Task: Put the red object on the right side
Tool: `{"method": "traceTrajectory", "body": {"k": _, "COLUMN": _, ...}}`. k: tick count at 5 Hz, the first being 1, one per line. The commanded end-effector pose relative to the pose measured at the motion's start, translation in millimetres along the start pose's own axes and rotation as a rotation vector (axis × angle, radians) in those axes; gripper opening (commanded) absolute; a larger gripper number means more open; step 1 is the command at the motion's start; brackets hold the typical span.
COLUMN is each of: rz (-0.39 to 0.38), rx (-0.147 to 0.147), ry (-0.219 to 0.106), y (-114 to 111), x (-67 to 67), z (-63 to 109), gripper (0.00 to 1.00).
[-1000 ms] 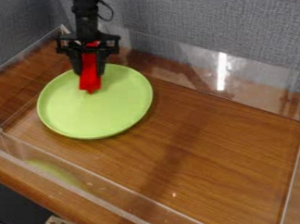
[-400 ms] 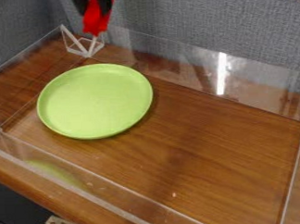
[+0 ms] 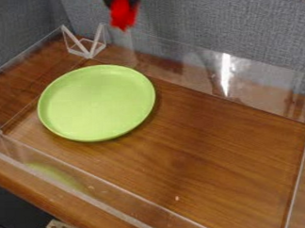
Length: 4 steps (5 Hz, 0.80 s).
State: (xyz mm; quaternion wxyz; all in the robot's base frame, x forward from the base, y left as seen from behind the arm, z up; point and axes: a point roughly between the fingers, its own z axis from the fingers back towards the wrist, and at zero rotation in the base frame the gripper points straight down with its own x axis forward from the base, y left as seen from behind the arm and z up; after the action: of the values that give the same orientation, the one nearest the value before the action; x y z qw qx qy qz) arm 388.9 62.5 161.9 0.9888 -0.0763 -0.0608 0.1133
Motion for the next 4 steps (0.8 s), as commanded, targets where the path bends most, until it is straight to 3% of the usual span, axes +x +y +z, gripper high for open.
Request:
{"method": "traceTrajectory", "body": {"k": 1, "rz": -0.023, "rx": -0.007, "ry": -0.104, "y": -46, "x": -8.3, "z": 24.5, "gripper": 0.00}}
{"method": "traceTrajectory", "body": {"k": 2, "rz": -0.068, "rx": 0.017, "ry": -0.082, "y": -38, "x": 3.4, "z": 9.3, "gripper": 0.00}}
{"method": "traceTrajectory", "body": {"k": 3, "rz": -0.099, "rx": 0.023, "ry": -0.065, "y": -35, "x": 9.8, "z": -8.8, "gripper": 0.00}}
{"method": "traceTrajectory", "body": {"k": 4, "rz": -0.086, "rx": 0.031, "ry": -0.058, "y": -31, "x": 15.4, "z": -15.1, "gripper": 0.00}}
